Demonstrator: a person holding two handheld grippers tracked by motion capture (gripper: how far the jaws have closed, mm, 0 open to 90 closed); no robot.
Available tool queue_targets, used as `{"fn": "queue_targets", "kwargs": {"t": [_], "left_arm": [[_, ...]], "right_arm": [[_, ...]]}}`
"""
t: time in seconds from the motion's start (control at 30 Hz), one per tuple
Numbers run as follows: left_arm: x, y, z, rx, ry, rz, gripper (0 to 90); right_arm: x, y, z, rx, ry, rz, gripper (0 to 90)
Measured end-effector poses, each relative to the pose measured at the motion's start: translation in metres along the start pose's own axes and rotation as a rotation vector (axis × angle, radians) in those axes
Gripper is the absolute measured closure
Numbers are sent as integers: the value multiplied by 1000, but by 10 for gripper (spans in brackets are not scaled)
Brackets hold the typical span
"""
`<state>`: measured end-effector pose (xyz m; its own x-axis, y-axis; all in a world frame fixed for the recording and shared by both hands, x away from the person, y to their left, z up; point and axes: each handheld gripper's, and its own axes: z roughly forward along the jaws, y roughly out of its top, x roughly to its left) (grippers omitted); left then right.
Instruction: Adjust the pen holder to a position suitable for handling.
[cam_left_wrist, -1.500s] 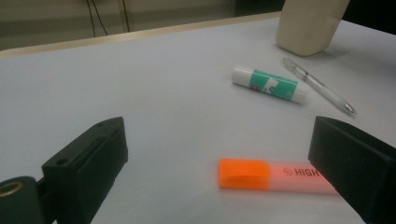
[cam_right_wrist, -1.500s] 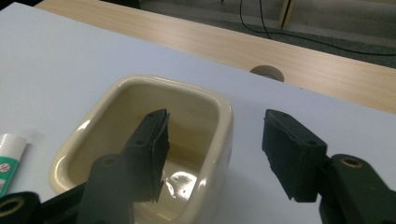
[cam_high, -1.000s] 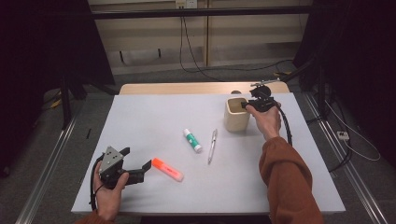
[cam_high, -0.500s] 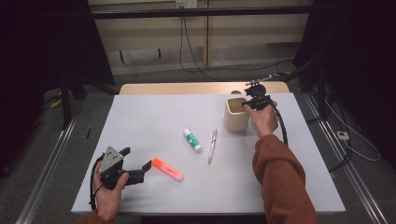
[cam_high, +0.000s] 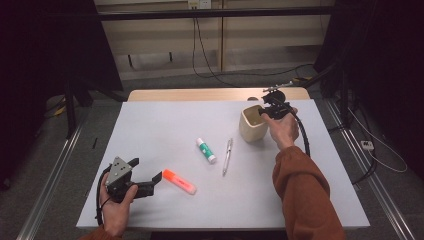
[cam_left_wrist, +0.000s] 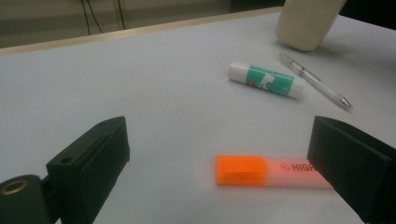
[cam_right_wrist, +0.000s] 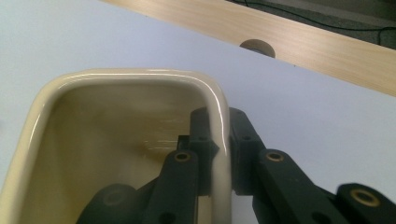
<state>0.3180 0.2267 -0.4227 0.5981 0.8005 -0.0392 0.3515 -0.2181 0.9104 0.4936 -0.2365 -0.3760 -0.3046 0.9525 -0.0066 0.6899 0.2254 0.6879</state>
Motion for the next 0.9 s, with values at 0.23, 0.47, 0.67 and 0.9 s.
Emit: {"fn": "queue_targets", "kwargs": {"t": [0.23,0.47,0.67,0.9], "left_arm": [[0,0,0,-1,0,2,56],[0,0,0,3,1,2,56],[-1,0,1,0,2,-5,56],[0,0,1,0,2,-5,56]], "right_arm": [[-2,-4,-22,-46,68,-45,829],[-6,-15,-36,-46,96,-61,828],[-9,-28,-48,-62,124,-73,827],[-8,-46,-66,-107,189,-115,825]]}}
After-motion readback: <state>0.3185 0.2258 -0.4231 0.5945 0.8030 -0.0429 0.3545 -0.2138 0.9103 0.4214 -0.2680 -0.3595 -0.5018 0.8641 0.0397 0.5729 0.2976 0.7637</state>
